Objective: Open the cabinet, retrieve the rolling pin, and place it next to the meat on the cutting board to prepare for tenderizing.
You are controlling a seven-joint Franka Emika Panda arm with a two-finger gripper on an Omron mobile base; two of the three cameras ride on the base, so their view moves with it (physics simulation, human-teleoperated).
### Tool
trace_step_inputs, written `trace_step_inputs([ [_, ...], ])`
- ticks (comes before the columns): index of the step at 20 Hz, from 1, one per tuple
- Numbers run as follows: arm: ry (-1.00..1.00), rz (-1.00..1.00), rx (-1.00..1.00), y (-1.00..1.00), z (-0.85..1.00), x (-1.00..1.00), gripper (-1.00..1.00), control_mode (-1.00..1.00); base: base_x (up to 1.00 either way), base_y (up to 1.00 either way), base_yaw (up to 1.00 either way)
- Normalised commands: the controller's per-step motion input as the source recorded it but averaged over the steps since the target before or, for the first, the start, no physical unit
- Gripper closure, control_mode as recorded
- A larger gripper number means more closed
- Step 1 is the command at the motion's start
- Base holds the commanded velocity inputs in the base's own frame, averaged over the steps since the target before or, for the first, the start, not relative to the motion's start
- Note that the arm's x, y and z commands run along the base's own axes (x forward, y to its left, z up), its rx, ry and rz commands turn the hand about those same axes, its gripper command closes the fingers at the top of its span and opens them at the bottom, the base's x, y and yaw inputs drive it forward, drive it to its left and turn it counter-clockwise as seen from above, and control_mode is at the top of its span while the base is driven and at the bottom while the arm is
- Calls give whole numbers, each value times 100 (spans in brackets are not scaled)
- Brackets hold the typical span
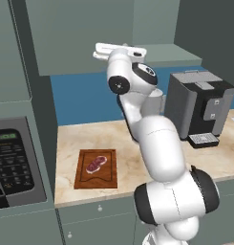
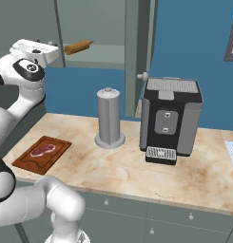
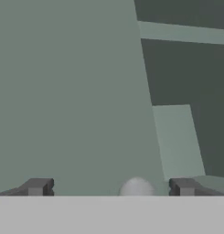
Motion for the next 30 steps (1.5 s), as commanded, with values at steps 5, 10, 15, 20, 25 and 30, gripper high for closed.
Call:
trace_step_inputs([
  [5, -7, 3, 0, 0, -1, 12, -100, -100, 0, 0, 0],
  [10, -2, 3, 0, 0, -10, 5, 100, -100, 0, 0, 0],
  [15, -2, 4, 0, 0, -13, 11, 100, -100, 0, 0, 0],
  [20, 0, 5, 0, 0, -21, 16, 100, -100, 0, 0, 0],
  [25, 9, 5, 0, 10, -19, 1, 100, -100, 0, 0, 0],
  [30, 4, 5, 0, 40, -16, -17, 100, -100, 0, 0, 0],
])
